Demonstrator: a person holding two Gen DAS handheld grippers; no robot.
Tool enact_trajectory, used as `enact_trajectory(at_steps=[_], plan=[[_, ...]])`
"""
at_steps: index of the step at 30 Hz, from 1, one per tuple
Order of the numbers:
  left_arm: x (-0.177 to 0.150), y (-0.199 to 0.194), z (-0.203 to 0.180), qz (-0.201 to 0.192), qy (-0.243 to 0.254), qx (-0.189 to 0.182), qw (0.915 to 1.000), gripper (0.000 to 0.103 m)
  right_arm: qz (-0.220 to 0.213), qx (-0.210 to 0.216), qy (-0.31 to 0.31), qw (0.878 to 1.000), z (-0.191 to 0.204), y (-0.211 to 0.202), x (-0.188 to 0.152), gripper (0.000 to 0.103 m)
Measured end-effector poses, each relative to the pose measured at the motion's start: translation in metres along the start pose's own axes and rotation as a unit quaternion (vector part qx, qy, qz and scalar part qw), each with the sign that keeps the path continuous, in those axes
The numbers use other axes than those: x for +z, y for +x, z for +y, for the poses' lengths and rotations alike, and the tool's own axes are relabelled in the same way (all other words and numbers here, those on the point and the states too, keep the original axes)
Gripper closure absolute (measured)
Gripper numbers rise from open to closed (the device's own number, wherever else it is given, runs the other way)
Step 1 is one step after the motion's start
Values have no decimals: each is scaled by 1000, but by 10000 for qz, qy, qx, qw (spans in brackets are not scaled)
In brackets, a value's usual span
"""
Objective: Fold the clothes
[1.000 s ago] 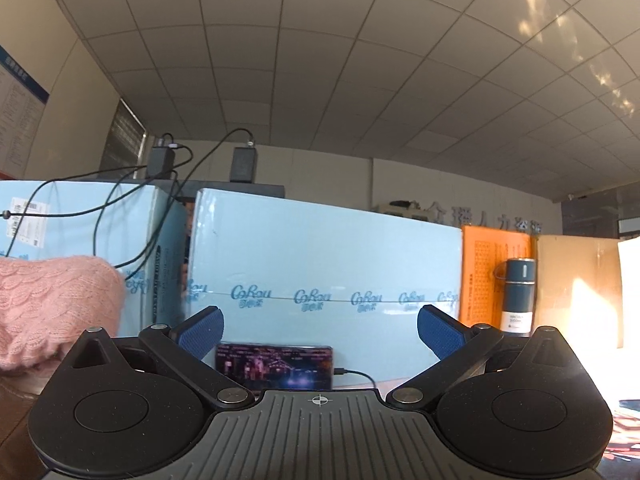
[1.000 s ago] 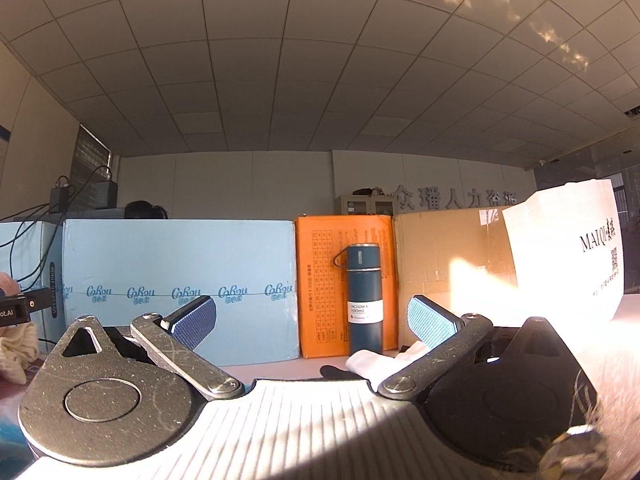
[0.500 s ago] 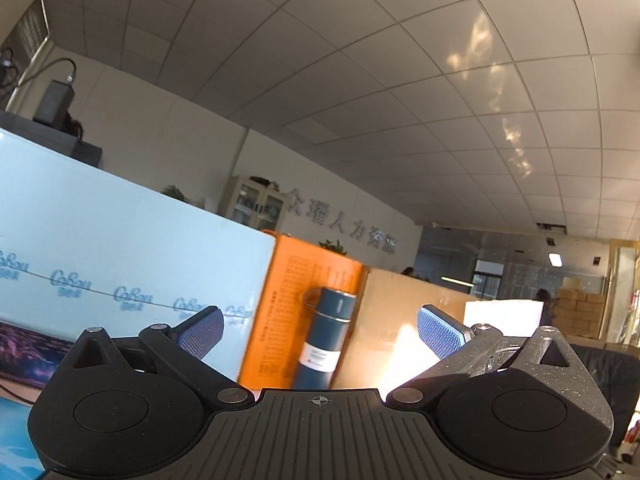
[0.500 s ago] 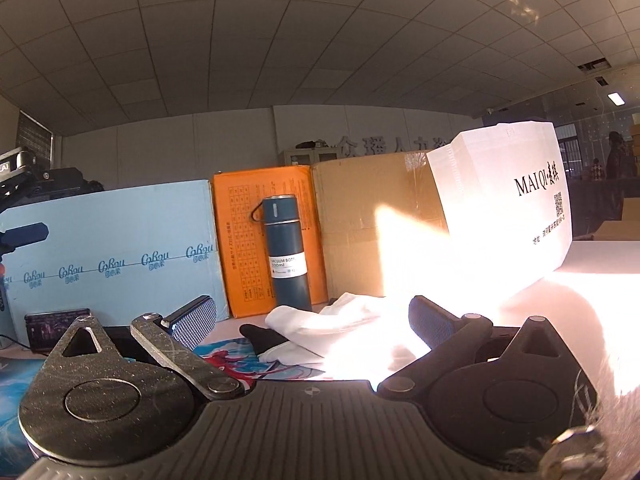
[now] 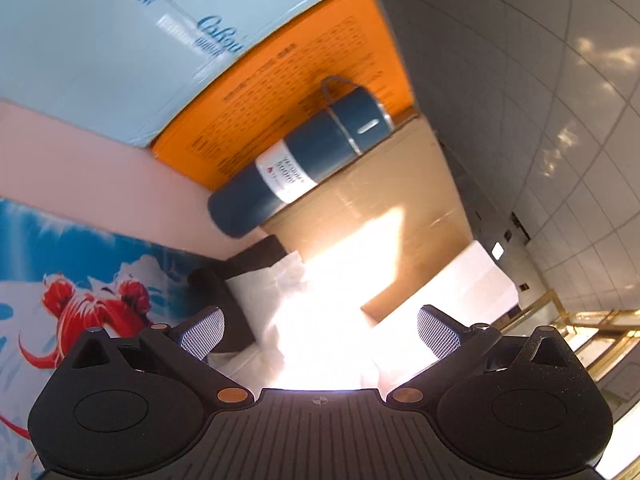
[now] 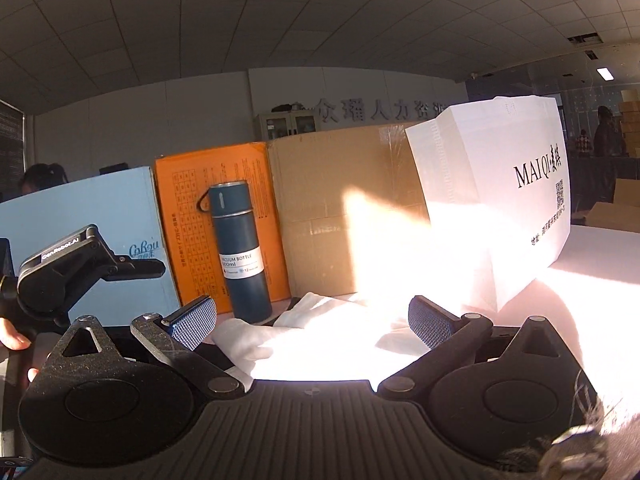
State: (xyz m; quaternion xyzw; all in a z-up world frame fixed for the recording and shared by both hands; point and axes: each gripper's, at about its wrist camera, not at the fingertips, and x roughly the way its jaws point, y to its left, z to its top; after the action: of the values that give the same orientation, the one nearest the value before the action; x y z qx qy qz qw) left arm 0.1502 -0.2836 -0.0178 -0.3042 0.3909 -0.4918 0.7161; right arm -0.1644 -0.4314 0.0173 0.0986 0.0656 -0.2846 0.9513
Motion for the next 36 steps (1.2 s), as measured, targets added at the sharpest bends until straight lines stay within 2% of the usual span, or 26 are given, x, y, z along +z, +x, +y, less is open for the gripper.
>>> enact_trajectory(at_steps=[3,5,8,11,15,16,17,18,20,21,22,24,27,31,34,35,36], plan=[[-1,9,19,-22,-310,49,9995,0,409,150,-196,9989,9,28,-1,0],[1,11,27,-71,-420,154,9990,0,648,419,-456,9960,10,51,-1,0],[7,16,40,-140,-645,34,9978,0,1099,669,-661,9895,13,96,0,0],[12,18,43,-138,-597,-144,9980,0,1457,860,-548,9841,23,140,-4,1],[13,20,42,-120,-350,-106,9993,0,1877,901,-379,9773,32,187,-16,3],[12,21,42,-128,-302,-131,9994,0,1968,880,-279,9761,32,193,-21,12],[12,23,41,-87,-268,-117,9995,0,2059,858,-179,9746,32,200,-26,33],[11,25,39,-58,-193,-86,9998,0,1981,773,-54,9771,28,200,-30,40],[8,32,35,-31,34,-7,10000,0,1842,631,157,9807,19,197,-33,70],[6,37,31,-20,118,55,9999,0,1806,586,235,9815,15,195,-32,79],[4,42,28,-9,199,117,9997,0,1785,657,582,9800,4,194,-30,90],[-1,53,22,48,335,176,9993,0,1694,624,1314,9747,-18,190,-27,93],[-10,68,13,179,534,213,9982,0,1355,516,1762,9736,-37,180,-23,95],[-23,85,-1,276,1129,649,9911,0,889,368,2322,9679,-63,167,-18,96],[-31,89,-7,183,1453,916,9850,3,536,255,2734,9601,-82,157,-14,96],[-32,89,-8,161,1536,1044,9825,15,479,305,2831,9574,-84,156,-14,96],[-34,89,-9,140,1617,1172,9798,37,390,435,2970,9531,-86,155,-16,96]])
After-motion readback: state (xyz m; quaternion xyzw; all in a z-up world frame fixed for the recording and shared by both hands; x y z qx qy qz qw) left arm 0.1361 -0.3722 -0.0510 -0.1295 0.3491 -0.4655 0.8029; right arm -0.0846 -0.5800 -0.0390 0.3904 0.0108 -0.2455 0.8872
